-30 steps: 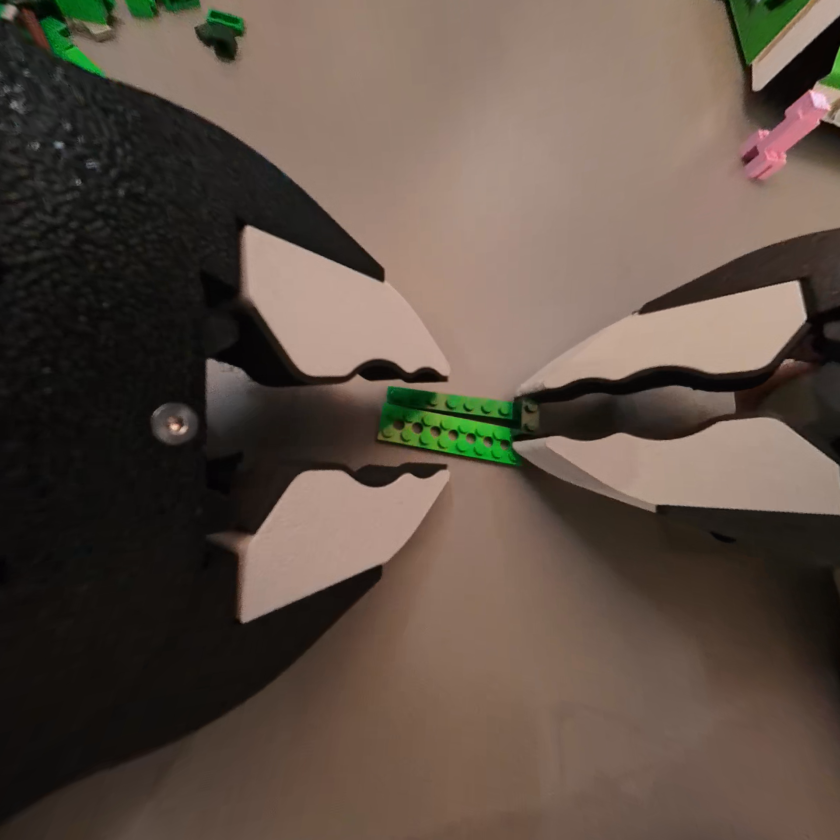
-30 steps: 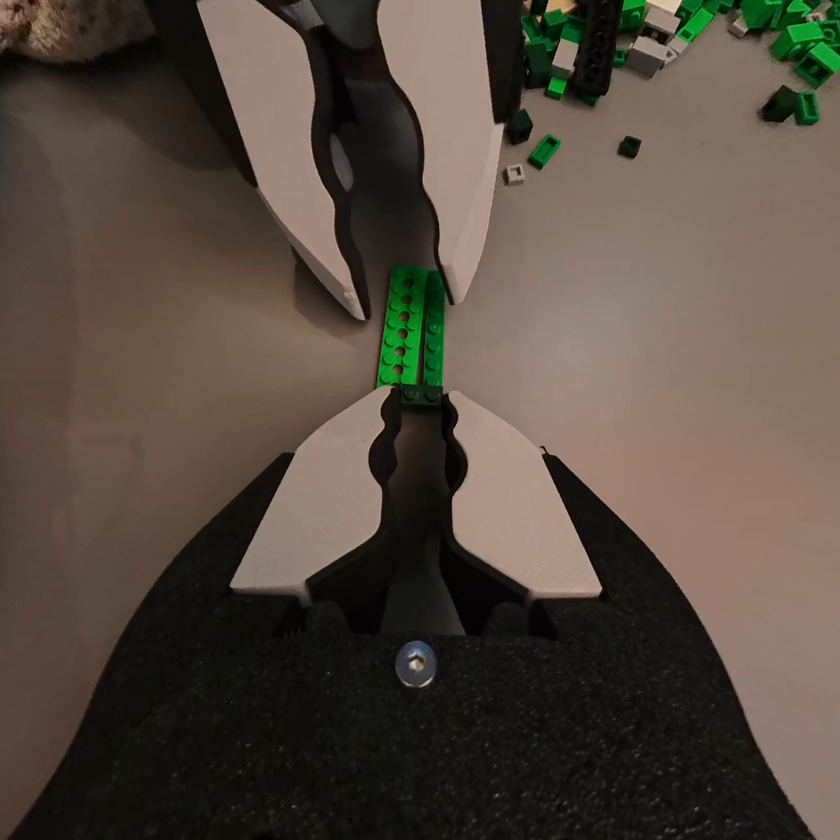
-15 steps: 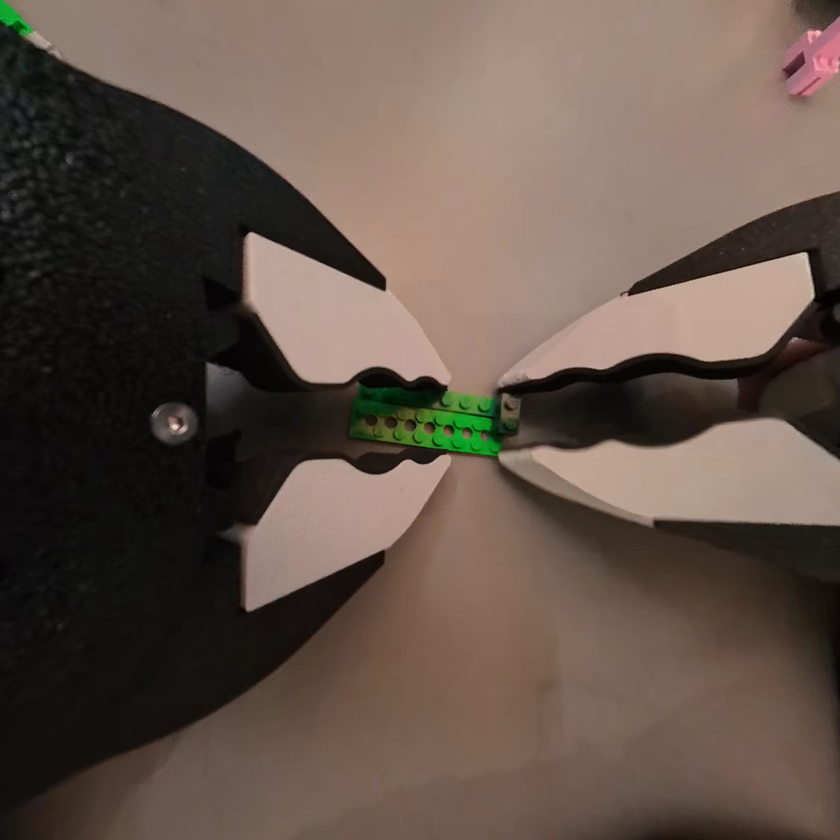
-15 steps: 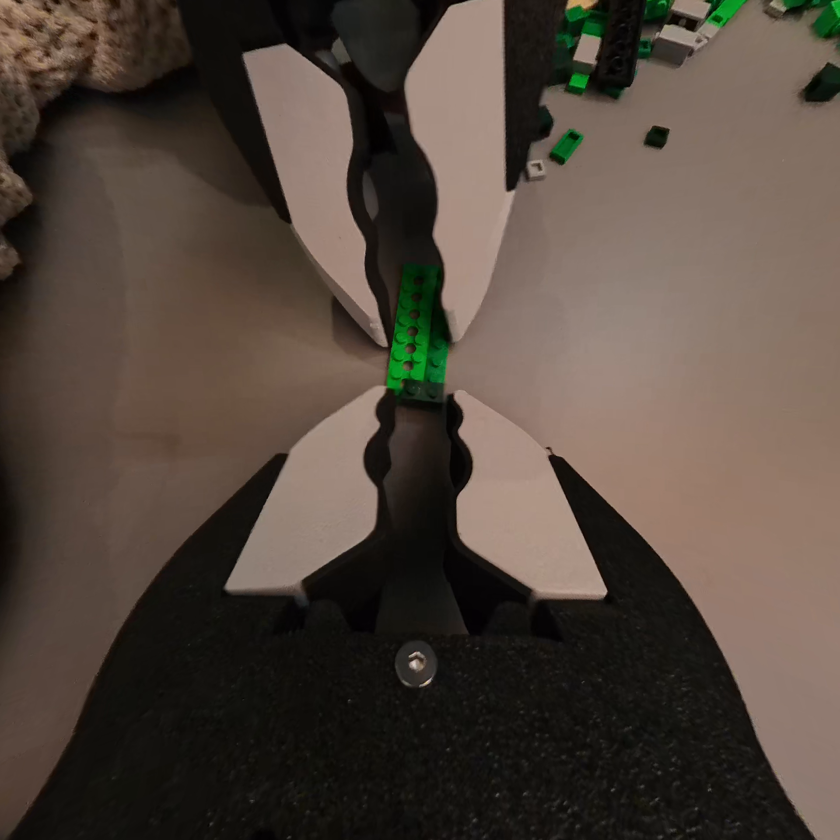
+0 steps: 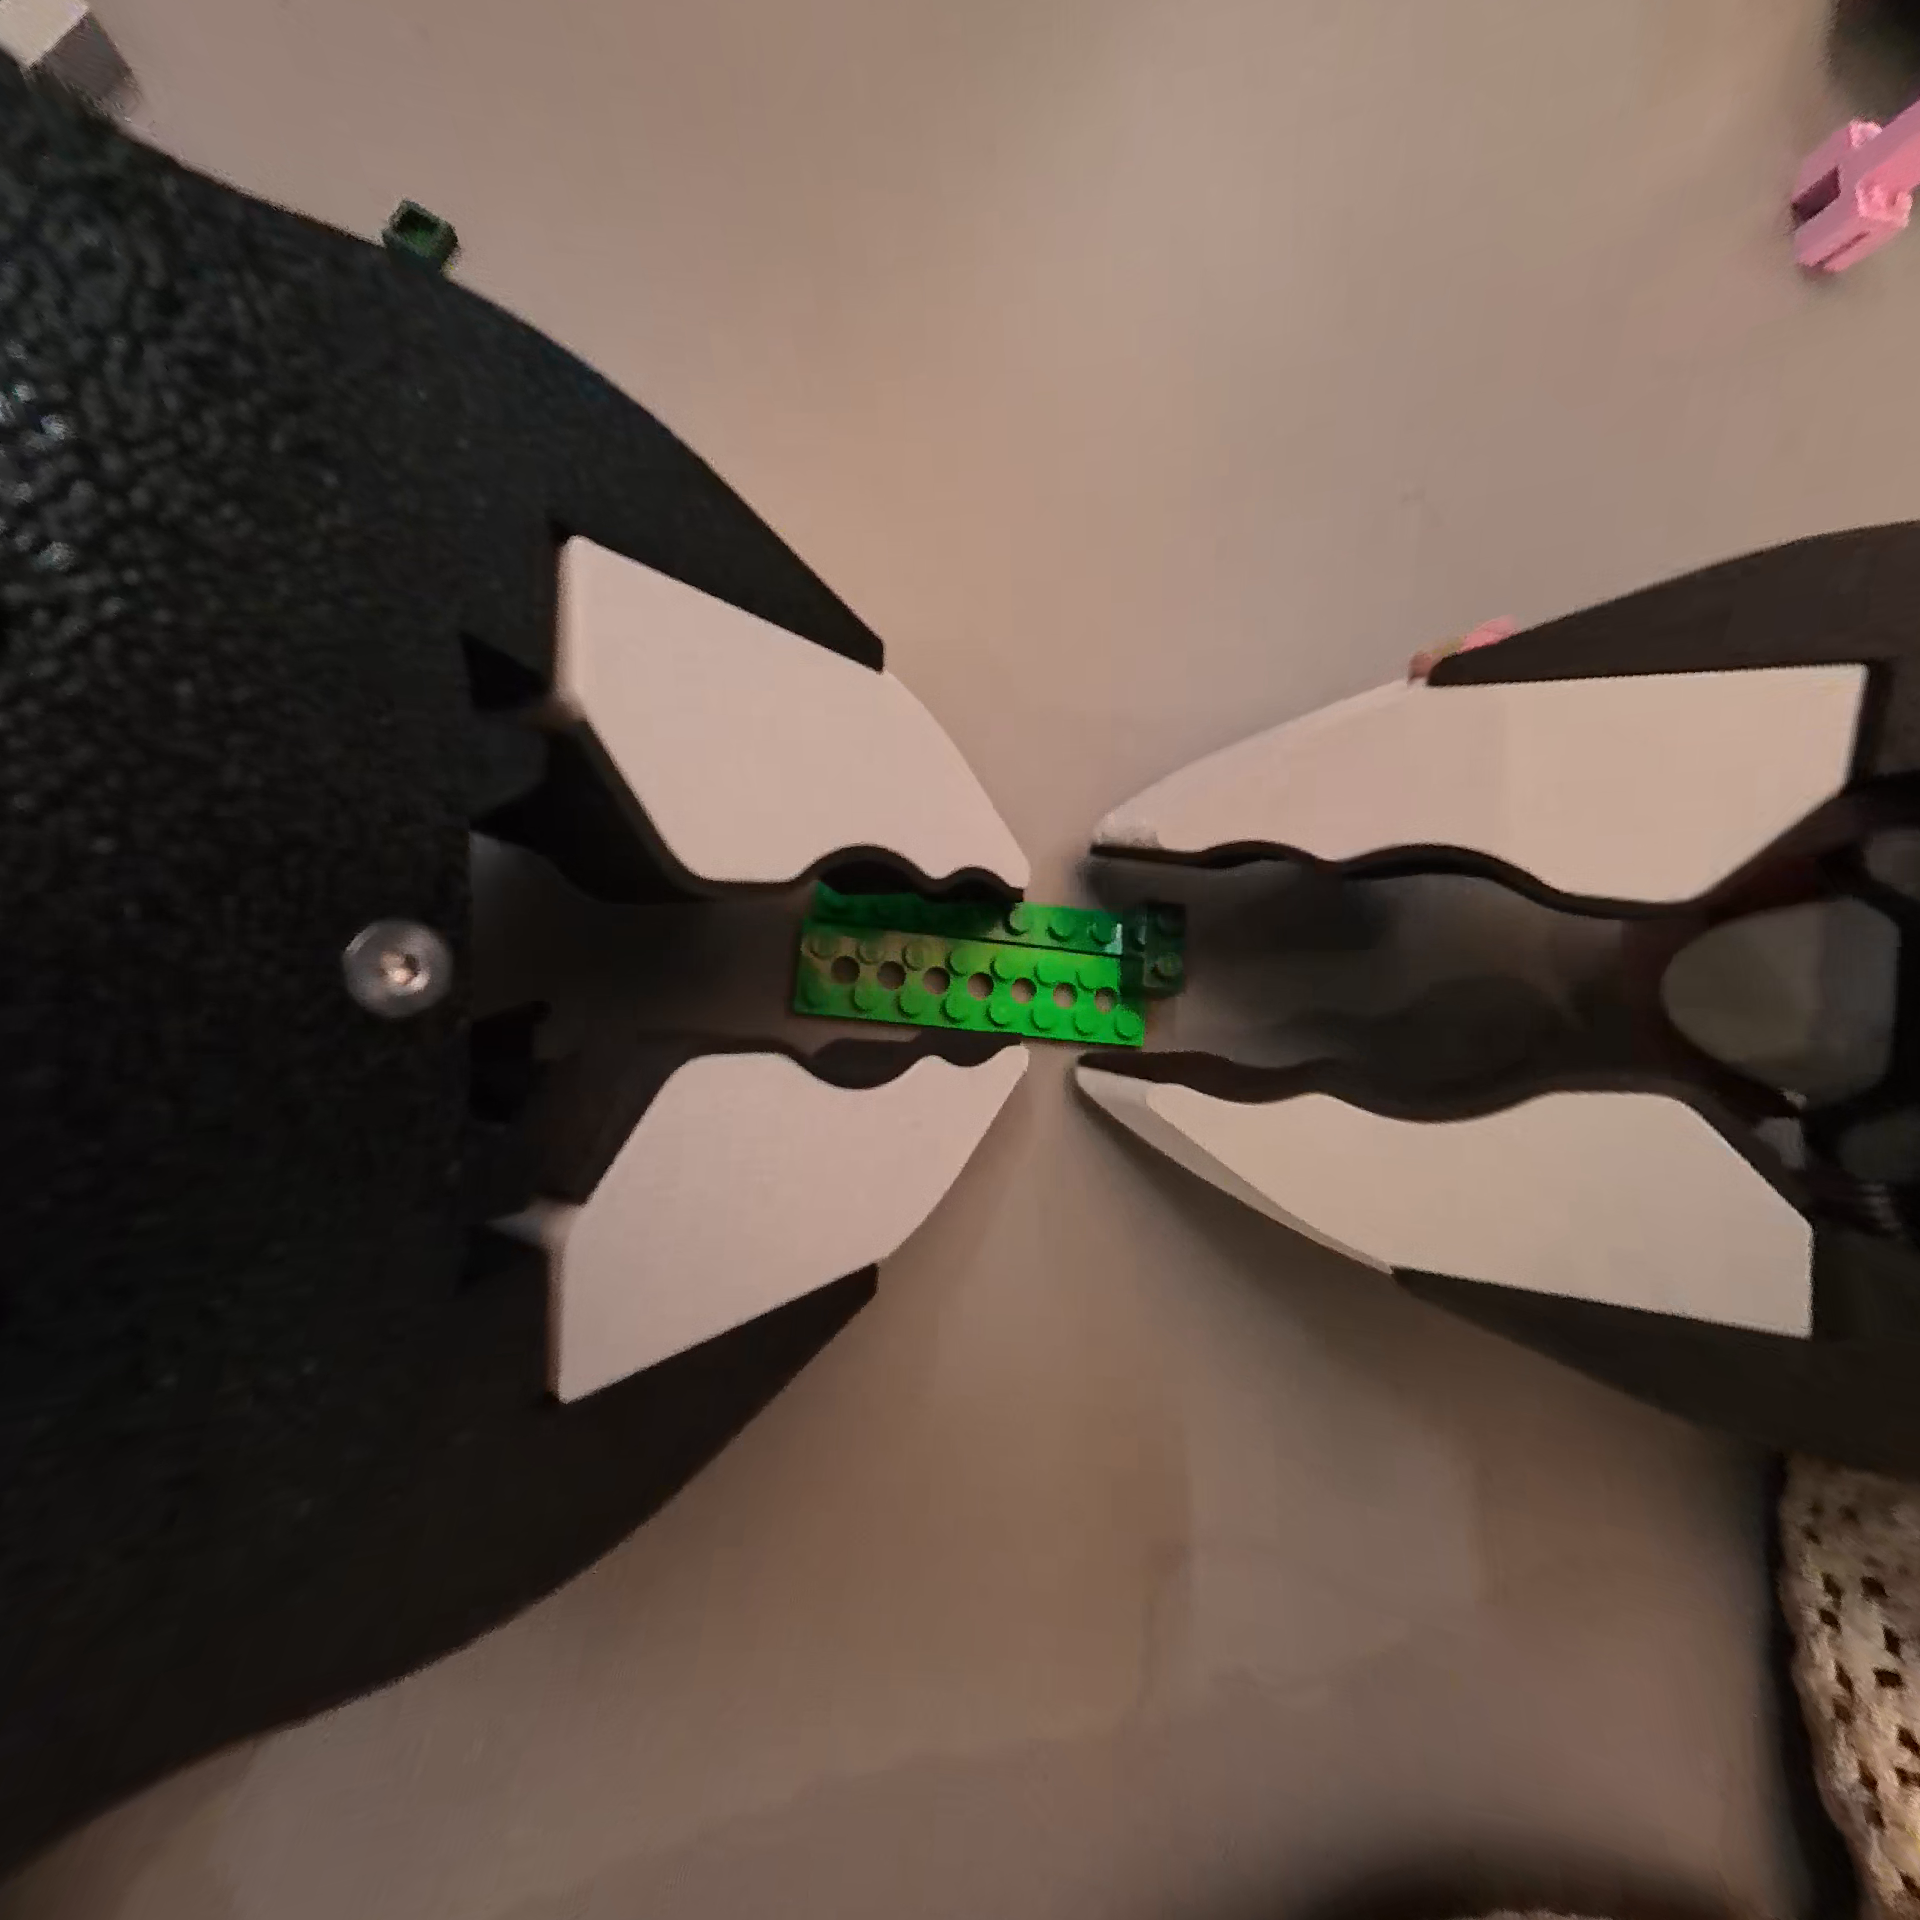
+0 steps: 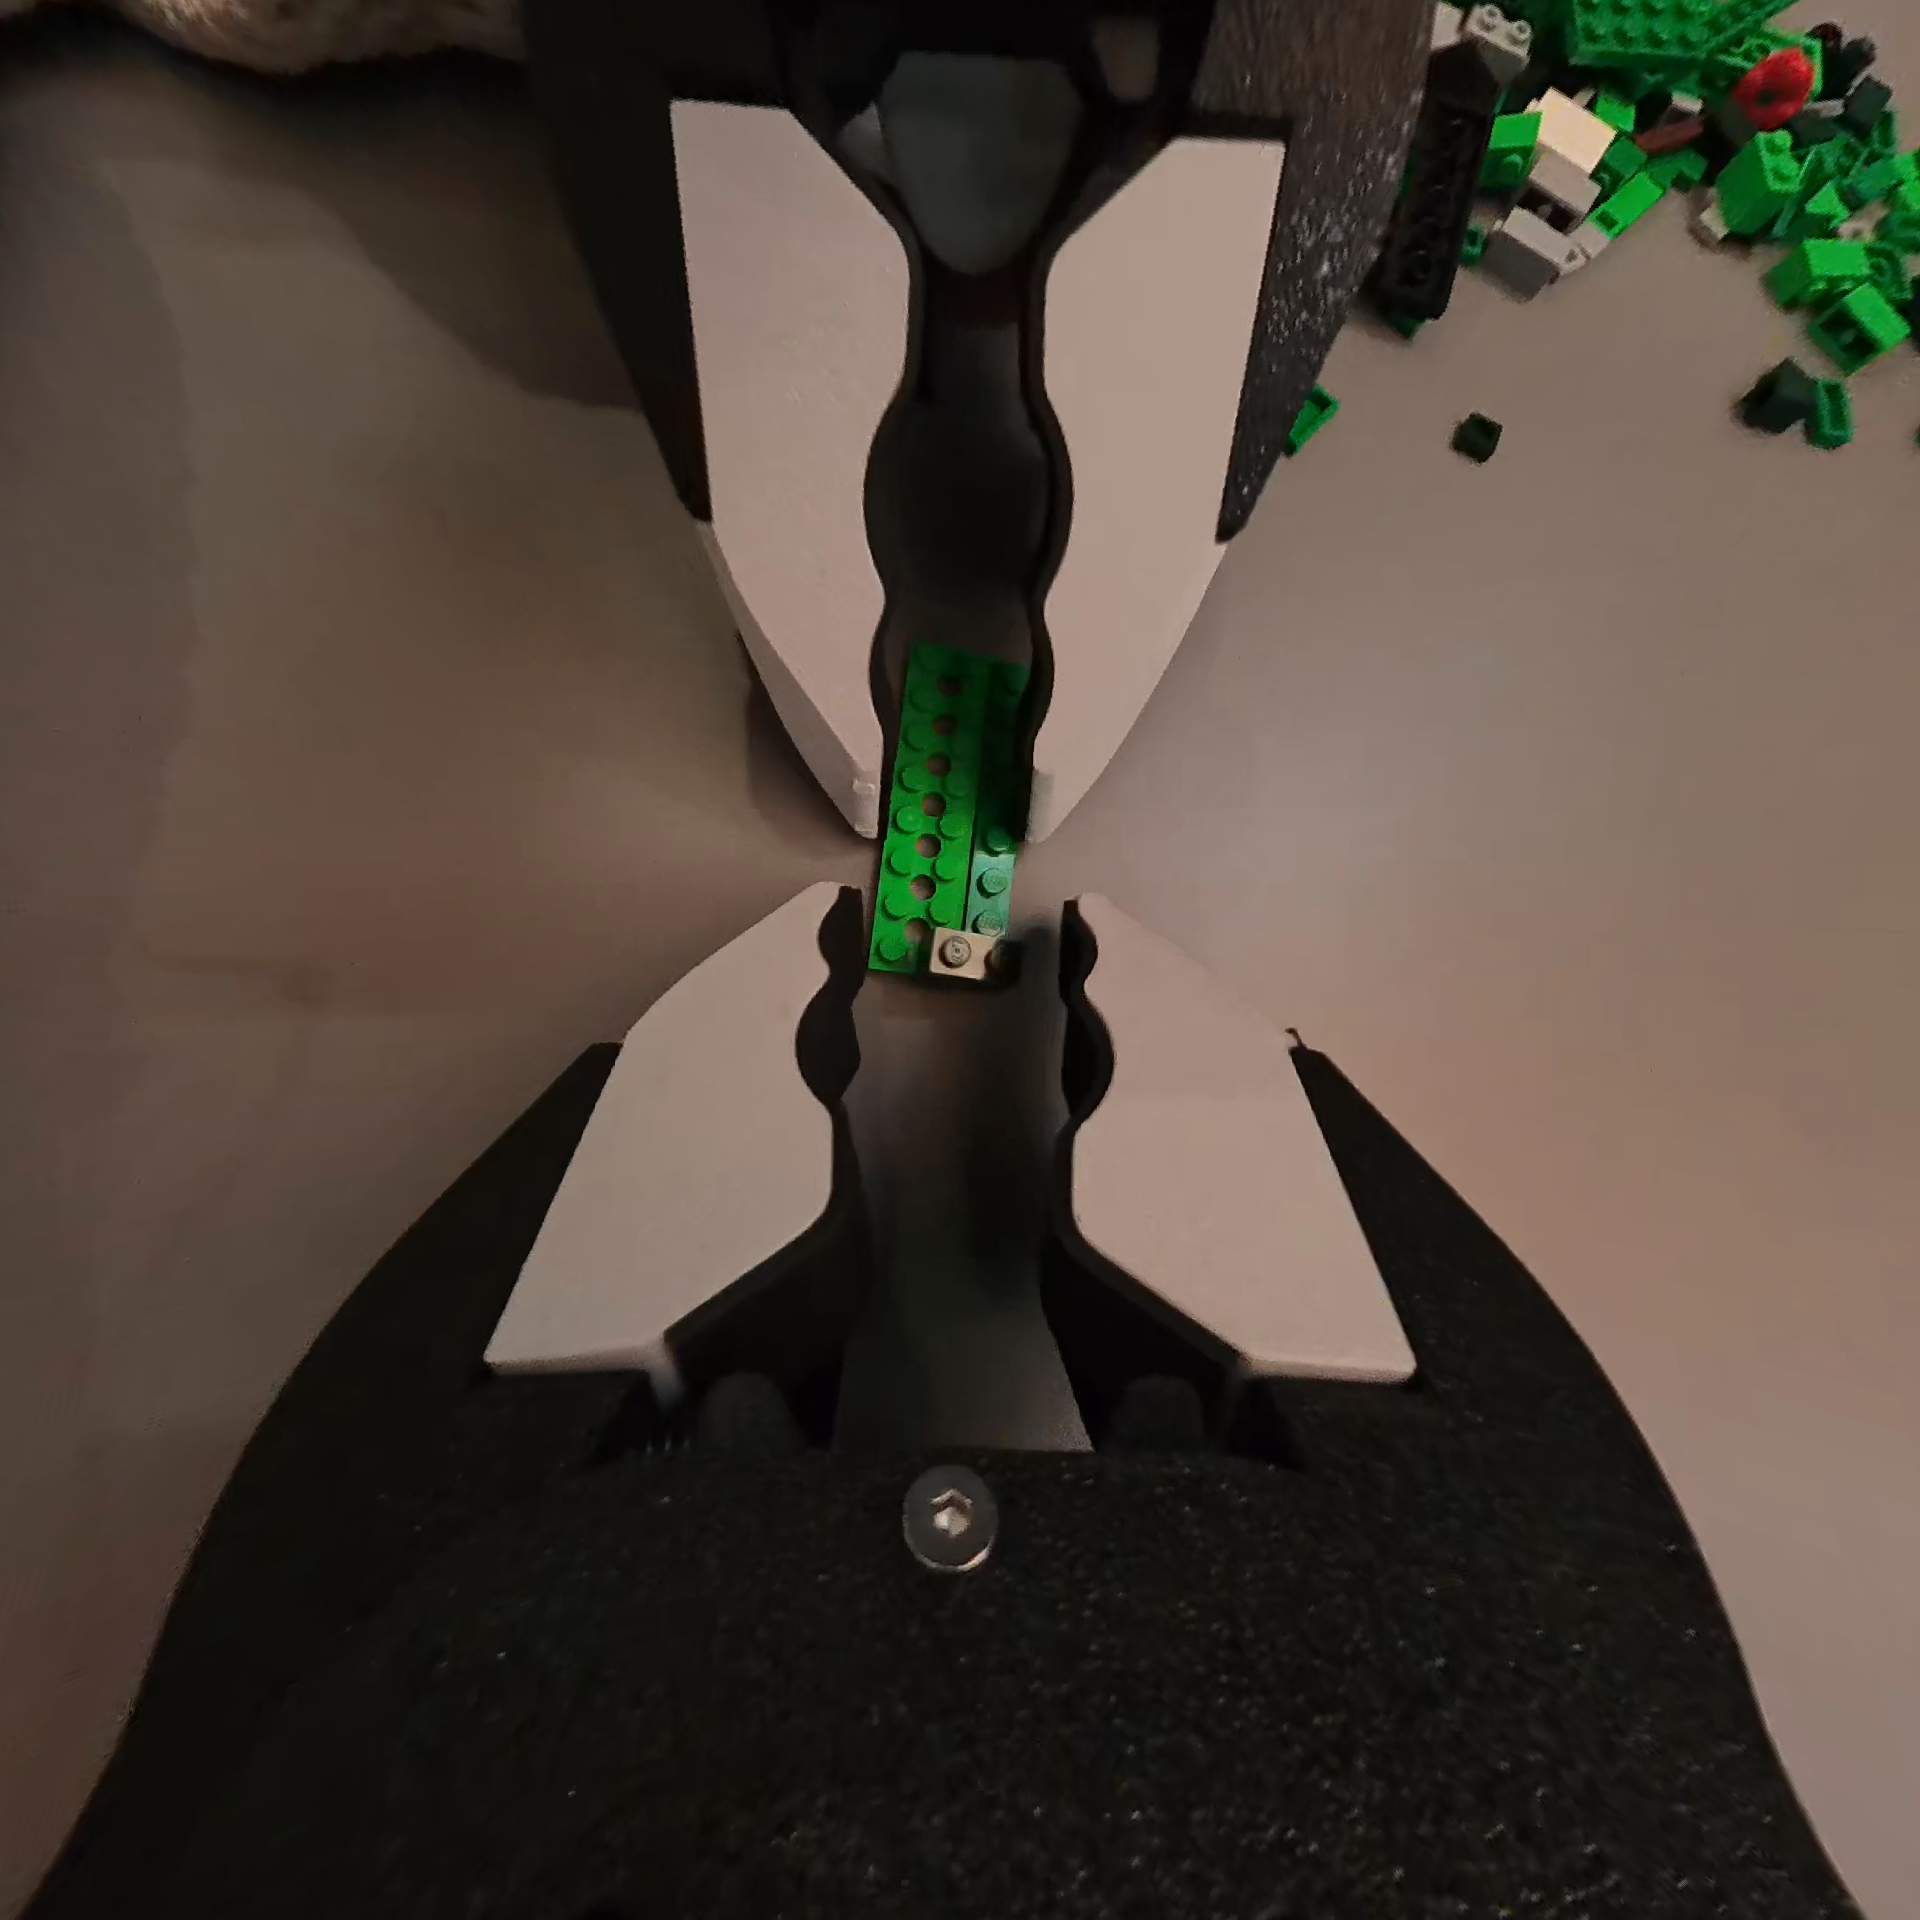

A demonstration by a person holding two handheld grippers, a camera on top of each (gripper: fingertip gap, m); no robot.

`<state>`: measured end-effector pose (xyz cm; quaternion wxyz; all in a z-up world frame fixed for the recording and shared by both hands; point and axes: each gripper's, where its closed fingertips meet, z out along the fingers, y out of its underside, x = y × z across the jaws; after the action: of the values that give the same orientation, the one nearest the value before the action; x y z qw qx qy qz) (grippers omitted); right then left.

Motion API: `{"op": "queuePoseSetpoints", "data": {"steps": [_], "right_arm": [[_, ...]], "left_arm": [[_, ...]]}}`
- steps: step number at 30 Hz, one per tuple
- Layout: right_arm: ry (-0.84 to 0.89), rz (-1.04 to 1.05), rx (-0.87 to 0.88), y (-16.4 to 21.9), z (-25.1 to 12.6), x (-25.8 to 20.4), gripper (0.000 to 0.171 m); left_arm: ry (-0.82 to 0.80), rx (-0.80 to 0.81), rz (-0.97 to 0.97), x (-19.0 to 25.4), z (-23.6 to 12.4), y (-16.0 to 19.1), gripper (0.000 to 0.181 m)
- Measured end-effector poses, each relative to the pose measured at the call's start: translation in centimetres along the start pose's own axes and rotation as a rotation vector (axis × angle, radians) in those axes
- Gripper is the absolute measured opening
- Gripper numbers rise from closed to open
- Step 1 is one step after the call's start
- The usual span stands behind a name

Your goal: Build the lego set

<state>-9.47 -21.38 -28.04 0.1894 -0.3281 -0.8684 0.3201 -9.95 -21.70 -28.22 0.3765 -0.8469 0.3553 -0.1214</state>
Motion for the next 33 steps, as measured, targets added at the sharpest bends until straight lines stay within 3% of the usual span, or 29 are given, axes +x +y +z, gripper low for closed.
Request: {"op": "queuePoseSetpoints", "data": {"steps": [7, 11, 18, 23, 33], "right_arm": [[-0.002, 0.007, 0.031, -0.1, -0.9, 0.1, 0.038], [0.005, -0.016, 0.036, 0.2, -1.2, 0.0, 0.038], [-0.022, 0.008, 0.032, 0.7, -2.0, -1.0, 0.026], [-0.022, 0.045, -0.009, 1.5, -1.2, -1.4, 0.025], [0.058, 0.001, 0.095, 0.1, -1.9, -0.3, 0.038]], "left_arm": [[-0.010, 0.006, -0.013, -0.1, 0.1, -0.1, 0.023], [-0.052, -0.022, 0.011, -0.2, -0.8, 0.3, 0.036], [-0.091, 0.009, -0.010, 0.1, -3.9, 1.7, 0.021], [-0.093, -0.042, 0.024, 0.3, -2.9, 2.1, 0.019], [-0.124, -0.107, 0.017, 0.2, -2.2, 2.0, 0.012]]}}
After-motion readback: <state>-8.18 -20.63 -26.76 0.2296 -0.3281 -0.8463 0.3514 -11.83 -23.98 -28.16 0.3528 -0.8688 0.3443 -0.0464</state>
